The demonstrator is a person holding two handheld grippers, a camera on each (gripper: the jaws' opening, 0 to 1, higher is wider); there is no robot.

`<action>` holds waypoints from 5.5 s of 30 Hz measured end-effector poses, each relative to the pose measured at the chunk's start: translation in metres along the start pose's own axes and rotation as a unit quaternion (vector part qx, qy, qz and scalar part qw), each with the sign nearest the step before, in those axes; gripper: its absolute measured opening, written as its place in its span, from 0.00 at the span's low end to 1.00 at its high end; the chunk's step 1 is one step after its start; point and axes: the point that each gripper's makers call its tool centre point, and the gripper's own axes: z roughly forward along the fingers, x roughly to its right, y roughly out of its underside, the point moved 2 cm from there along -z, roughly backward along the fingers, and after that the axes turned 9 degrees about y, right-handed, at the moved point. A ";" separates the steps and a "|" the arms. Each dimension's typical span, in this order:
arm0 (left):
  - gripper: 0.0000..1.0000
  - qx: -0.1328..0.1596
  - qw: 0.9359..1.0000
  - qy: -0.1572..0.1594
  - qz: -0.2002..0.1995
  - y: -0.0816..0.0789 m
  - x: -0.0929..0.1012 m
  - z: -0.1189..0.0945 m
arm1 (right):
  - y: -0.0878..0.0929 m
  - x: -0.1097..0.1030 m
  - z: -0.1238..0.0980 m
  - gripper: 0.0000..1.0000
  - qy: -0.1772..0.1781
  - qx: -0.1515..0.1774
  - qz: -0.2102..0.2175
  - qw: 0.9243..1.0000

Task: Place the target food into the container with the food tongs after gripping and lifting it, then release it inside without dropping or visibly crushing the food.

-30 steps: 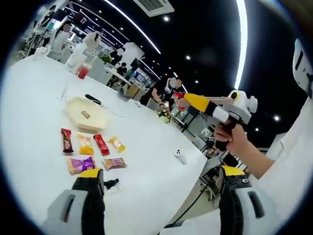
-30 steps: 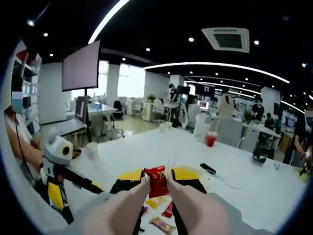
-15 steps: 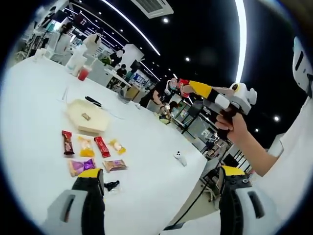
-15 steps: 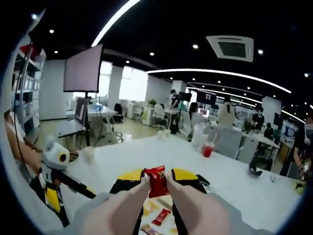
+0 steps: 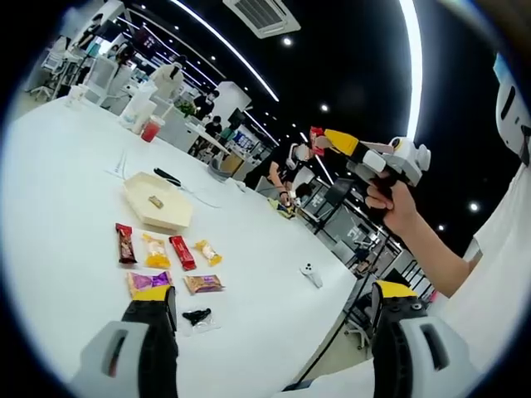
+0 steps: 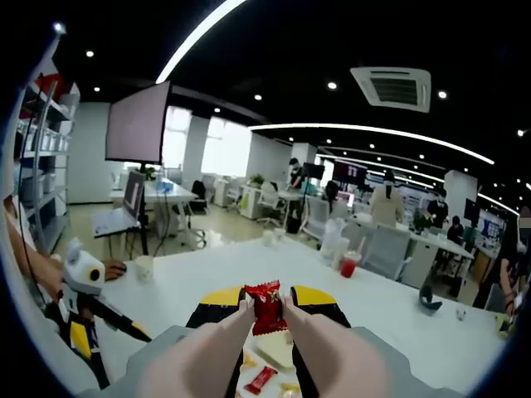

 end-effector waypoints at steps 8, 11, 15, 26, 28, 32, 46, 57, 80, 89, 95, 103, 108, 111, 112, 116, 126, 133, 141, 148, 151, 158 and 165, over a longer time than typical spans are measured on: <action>0.99 0.003 1.000 -0.007 -0.002 -0.003 -0.004 -0.003 | -0.009 0.013 0.012 0.20 -0.001 0.006 0.002 1.000; 0.99 0.002 1.000 -0.008 -0.003 -0.003 -0.005 -0.003 | -0.015 0.016 0.018 0.20 -0.005 0.009 -0.010 1.000; 0.99 0.003 1.000 -0.009 -0.003 -0.005 -0.006 -0.001 | -0.021 0.018 0.026 0.20 -0.011 0.014 -0.019 1.000; 0.99 0.010 1.000 -0.020 0.001 -0.008 -0.008 -0.006 | -0.026 0.018 0.042 0.20 -0.027 0.019 -0.032 0.999; 0.99 0.017 1.000 -0.026 -0.001 -0.008 -0.010 -0.009 | -0.027 0.018 0.045 0.20 -0.030 0.020 -0.035 0.999; 0.99 0.020 0.999 -0.032 -0.002 -0.007 -0.008 -0.011 | -0.030 0.019 0.049 0.20 -0.034 0.024 -0.035 0.999; 0.99 0.021 0.999 -0.044 -0.008 -0.003 -0.009 -0.016 | -0.020 0.036 0.065 0.20 -0.029 0.023 0.006 0.999; 0.99 0.035 0.998 -0.053 0.001 -0.011 -0.010 -0.020 | -0.015 0.053 0.083 0.20 -0.022 0.016 -0.006 1.000; 0.99 0.052 0.996 -0.075 0.004 -0.014 -0.009 -0.033 | 0.003 0.061 0.124 0.20 -0.025 -0.002 -0.015 1.000; 0.99 0.059 0.995 -0.076 0.014 -0.021 -0.008 -0.032 | 0.014 0.056 0.134 0.20 -0.026 -0.014 -0.015 0.999; 0.99 0.062 0.995 -0.082 0.014 -0.022 -0.011 -0.037 | 0.025 0.055 0.140 0.20 -0.024 -0.024 -0.013 0.999; 0.99 0.061 0.994 -0.087 0.018 -0.029 -0.014 -0.043 | 0.046 0.063 0.154 0.21 -0.012 -0.045 -0.003 0.999; 0.99 0.059 0.994 -0.093 0.024 -0.033 -0.013 -0.045 | 0.058 0.065 0.158 0.21 -0.009 -0.054 0.005 0.998; 0.99 0.067 0.993 -0.097 0.027 -0.035 -0.013 -0.048 | 0.066 0.064 0.159 0.21 -0.007 -0.062 0.004 0.998; 0.99 0.069 0.992 -0.099 0.026 -0.035 -0.014 -0.049 | 0.069 0.065 0.159 0.21 -0.006 -0.065 0.004 0.998; 0.99 0.072 0.992 -0.103 0.022 -0.032 -0.015 -0.051 | 0.077 0.066 0.163 0.21 -0.004 -0.078 0.005 0.997; 0.99 0.083 0.990 -0.116 0.021 -0.034 -0.017 -0.060 | 0.092 0.082 0.177 0.21 0.007 -0.091 0.017 0.996; 0.99 0.086 0.988 -0.124 0.021 -0.035 -0.018 -0.064 | 0.094 0.086 0.181 0.21 0.013 -0.094 0.019 0.995; 0.99 0.090 0.987 -0.131 0.019 -0.036 -0.021 -0.068 | 0.103 0.083 0.192 0.21 0.015 -0.102 0.019 0.994; 0.99 0.098 0.985 -0.141 0.017 -0.036 -0.022 -0.075 | 0.103 0.082 0.197 0.21 0.015 -0.105 0.020 0.994; 0.99 0.099 0.985 -0.143 0.017 -0.036 -0.023 -0.076 | 0.103 0.080 0.197 0.22 0.012 -0.105 0.021 0.994; 0.99 0.100 0.985 -0.141 0.017 -0.035 -0.021 -0.072 | 0.105 0.080 0.192 0.23 0.012 -0.104 0.026 0.994; 0.99 0.097 0.986 -0.135 0.018 -0.034 -0.019 -0.067 | 0.104 0.078 0.181 0.24 0.009 -0.099 0.041 0.994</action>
